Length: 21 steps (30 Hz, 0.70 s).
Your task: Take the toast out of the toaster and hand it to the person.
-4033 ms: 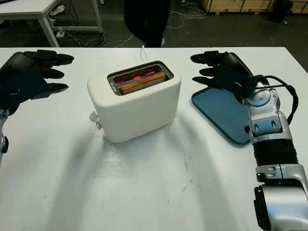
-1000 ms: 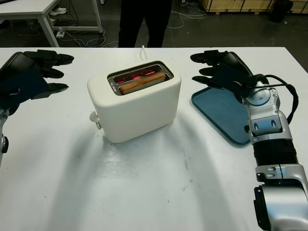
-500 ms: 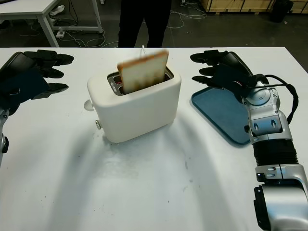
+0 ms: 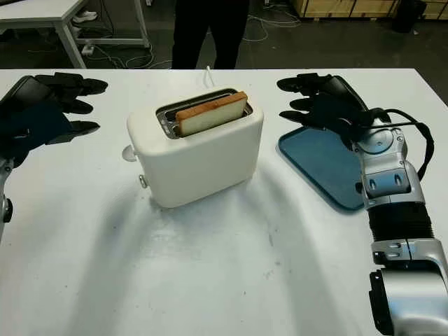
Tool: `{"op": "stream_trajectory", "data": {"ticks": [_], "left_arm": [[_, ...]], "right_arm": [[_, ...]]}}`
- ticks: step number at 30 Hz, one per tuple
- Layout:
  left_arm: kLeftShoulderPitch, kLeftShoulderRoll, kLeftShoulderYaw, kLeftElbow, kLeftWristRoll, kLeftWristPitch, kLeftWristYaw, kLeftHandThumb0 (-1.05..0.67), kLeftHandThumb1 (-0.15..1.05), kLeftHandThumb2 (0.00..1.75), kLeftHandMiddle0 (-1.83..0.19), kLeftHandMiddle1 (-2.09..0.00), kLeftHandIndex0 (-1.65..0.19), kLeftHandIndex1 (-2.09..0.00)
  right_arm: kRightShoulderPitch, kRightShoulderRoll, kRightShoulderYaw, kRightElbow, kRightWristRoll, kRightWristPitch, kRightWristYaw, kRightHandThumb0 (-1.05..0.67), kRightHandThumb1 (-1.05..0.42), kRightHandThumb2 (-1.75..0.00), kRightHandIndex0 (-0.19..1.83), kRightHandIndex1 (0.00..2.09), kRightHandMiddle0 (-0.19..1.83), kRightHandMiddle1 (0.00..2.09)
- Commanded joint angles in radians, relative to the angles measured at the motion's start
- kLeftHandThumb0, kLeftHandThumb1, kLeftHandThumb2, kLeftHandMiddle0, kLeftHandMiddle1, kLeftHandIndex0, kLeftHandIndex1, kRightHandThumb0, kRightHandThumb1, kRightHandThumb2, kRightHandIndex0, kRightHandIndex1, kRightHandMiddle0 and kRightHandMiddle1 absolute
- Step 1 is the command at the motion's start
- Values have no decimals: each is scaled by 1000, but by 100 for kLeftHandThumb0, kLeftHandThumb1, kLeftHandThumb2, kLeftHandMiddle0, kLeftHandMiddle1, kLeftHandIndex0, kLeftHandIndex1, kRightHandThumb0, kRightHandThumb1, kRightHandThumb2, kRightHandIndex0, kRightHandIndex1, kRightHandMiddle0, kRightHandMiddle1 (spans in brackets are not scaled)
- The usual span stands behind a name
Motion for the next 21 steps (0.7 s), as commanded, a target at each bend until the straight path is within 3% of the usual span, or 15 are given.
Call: {"op": "stream_trajectory", "data": {"ticks": [1,9,21], "left_arm": [[7,0,4,-4,1,-5,9,-2,92,13,-45,-60,-64,0],[11,0,6,-6,1,-3,11,-2,92,13,-44,-60,-64,0],[12,-1,5,-6,1,-2,14,-1,92,13,-44,-61,-64,0]], "right_arm": [[-29,-5,-7,-5,4,-29,-5,-43,-92,-8,68,0,58,0],[-126,-38,-54,3,64,-239,25,-44,-82,0,68,1,58,1],[-268,-30,-11,-52,104,-396,172,-72,-71,0,72,4,69,4]]}}
